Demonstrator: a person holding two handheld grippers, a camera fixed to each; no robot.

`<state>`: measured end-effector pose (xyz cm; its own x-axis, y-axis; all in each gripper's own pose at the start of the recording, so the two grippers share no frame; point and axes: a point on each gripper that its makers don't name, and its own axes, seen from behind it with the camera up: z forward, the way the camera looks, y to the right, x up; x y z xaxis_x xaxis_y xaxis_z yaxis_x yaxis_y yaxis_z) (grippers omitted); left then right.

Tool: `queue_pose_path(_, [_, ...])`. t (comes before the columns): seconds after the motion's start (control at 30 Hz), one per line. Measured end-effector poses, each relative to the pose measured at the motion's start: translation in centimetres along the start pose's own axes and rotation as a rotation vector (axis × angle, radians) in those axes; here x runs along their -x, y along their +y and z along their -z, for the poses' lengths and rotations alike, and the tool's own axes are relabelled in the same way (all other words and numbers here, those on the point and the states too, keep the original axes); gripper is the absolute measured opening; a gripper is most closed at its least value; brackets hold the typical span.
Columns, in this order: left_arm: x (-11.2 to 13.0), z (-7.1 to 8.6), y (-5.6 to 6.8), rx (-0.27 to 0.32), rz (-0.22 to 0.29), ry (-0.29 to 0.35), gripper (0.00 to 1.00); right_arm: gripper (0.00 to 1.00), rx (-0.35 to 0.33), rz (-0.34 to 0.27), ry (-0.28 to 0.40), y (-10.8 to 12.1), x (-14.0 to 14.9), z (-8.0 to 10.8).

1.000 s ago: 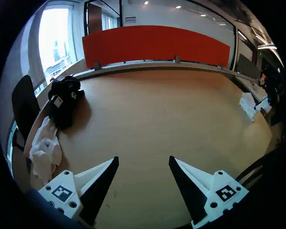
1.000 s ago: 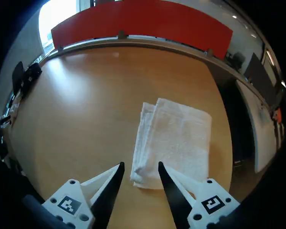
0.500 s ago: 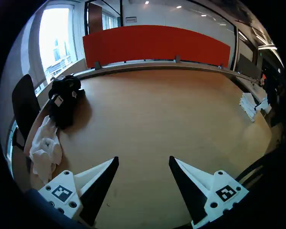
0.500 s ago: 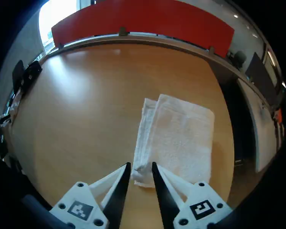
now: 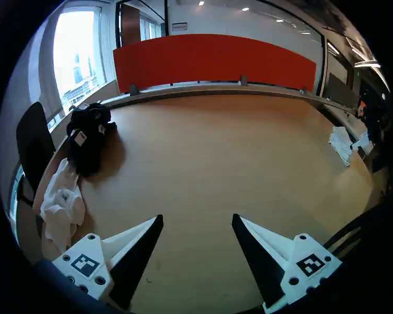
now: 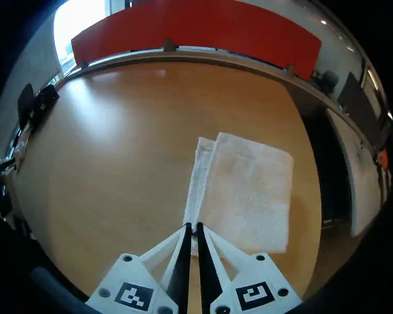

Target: Fold towel

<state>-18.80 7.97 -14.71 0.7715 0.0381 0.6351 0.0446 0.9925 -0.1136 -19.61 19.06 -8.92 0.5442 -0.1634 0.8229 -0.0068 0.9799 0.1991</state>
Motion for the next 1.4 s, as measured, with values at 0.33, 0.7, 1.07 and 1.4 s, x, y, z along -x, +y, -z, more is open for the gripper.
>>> queue_pose_path(0.33, [-0.1, 0.0, 0.0, 0.002, -0.003, 0.002, 0.98, 0.08, -0.024, -0.002, -0.003, -0.5, 0.3, 0.6])
queue_pose_path(0.7, [-0.1, -0.1, 0.1, 0.005, -0.008, 0.003, 0.98, 0.08, -0.03, -0.003, -0.01, -0.6, 0.6, 1.0])
queue_pose_path(1.07, [-0.1, 0.0, 0.0, 0.0, -0.005, 0.001, 0.98, 0.26, -0.051, -0.024, -0.026, -1.2, 0.9, 0.4])
queue_pose_path(1.4, [-0.1, 0.1, 0.0, -0.002, -0.006, 0.001, 0.98, 0.59, -0.087, -0.024, -0.028, -2.4, 1.3, 0.3])
